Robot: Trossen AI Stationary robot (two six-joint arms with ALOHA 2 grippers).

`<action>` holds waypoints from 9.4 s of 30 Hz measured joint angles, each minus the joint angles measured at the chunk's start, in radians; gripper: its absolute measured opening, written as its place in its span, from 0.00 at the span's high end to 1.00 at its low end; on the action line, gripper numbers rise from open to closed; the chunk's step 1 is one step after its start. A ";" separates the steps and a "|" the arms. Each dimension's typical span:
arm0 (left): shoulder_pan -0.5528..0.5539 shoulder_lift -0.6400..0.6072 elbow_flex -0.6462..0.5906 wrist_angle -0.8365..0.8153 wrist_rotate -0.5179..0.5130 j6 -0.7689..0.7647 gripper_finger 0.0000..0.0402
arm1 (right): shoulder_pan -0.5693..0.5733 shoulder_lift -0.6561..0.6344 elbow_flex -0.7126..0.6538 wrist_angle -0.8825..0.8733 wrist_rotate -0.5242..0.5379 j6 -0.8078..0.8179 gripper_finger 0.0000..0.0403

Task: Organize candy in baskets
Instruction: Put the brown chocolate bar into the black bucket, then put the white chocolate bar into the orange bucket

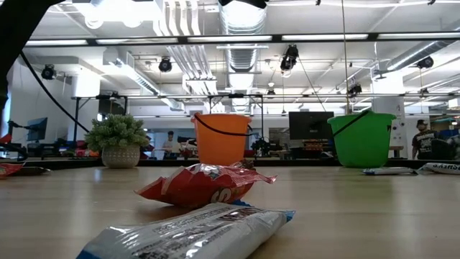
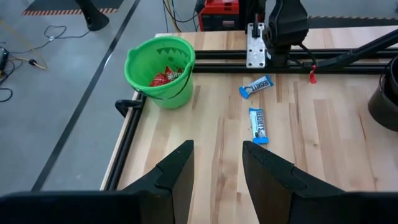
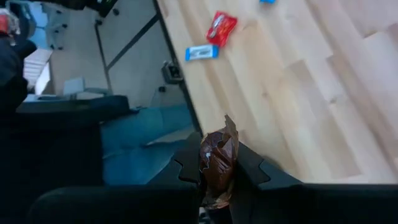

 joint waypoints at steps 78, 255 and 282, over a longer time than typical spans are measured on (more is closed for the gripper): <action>0.000 -0.103 0.000 -0.341 0.001 -0.071 0.73 | 0.393 0.163 -0.002 0.004 0.249 0.112 0.66; -0.179 0.153 -0.909 0.244 0.325 0.257 0.48 | 0.285 0.159 0.139 0.141 0.918 0.026 0.52; -0.177 0.162 -0.911 0.232 0.357 0.183 0.61 | 0.285 0.132 0.139 0.200 0.917 0.025 0.52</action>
